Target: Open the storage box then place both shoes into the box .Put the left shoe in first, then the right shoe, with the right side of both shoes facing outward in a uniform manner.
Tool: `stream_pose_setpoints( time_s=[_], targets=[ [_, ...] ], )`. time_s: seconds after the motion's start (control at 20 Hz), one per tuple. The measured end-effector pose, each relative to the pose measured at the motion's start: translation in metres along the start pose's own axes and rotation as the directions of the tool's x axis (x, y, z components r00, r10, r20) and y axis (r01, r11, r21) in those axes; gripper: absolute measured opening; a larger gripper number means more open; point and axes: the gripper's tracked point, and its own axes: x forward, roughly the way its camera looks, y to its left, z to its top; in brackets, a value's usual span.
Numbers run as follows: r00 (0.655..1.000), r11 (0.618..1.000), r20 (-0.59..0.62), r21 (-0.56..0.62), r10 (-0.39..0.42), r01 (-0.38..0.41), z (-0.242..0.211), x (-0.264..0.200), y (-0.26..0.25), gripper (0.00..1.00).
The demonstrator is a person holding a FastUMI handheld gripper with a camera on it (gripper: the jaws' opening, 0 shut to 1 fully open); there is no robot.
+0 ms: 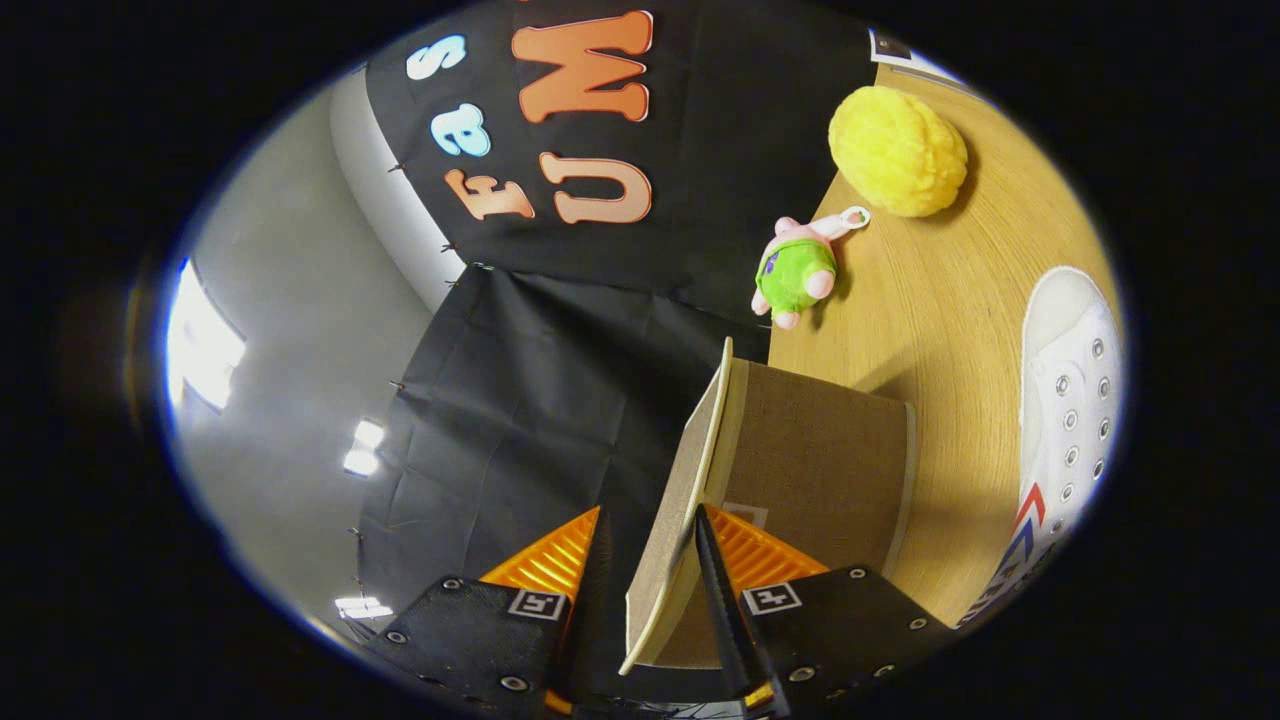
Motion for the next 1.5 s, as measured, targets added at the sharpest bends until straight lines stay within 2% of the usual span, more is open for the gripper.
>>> stream_pose_setpoints(
  time_s=[0.15,0.2,0.25,0.3,0.4,0.75,1.0,1.25,1.5],
  targets=[
    [0.999,0.999,-0.016,-0.022,-0.042,0.042,-0.009,0.008,-0.006,0.48],
    [0.997,0.997,-0.017,-0.036,-0.075,0.074,-0.01,0.01,-0.009,0.36],
    [0.995,0.994,-0.017,-0.052,-0.098,0.097,-0.012,0.011,-0.009,0.3],
    [0.995,0.993,-0.012,-0.064,-0.101,0.1,-0.012,0.013,-0.003,0.17],
    [0.997,0.993,0.0,-0.087,-0.075,0.075,-0.008,0.014,0.023,0.1],
    [0.997,0.974,0.018,-0.214,-0.073,0.075,-0.005,0.047,0.1,0.12],
    [0.995,0.949,-0.006,-0.301,-0.099,0.093,-0.028,0.084,0.136,0.12],
    [0.991,0.934,-0.033,-0.337,-0.133,0.115,-0.046,0.139,0.163,0.12],
    [0.985,0.943,-0.028,-0.294,-0.171,0.155,-0.06,0.192,0.164,0.12]
  ],
)
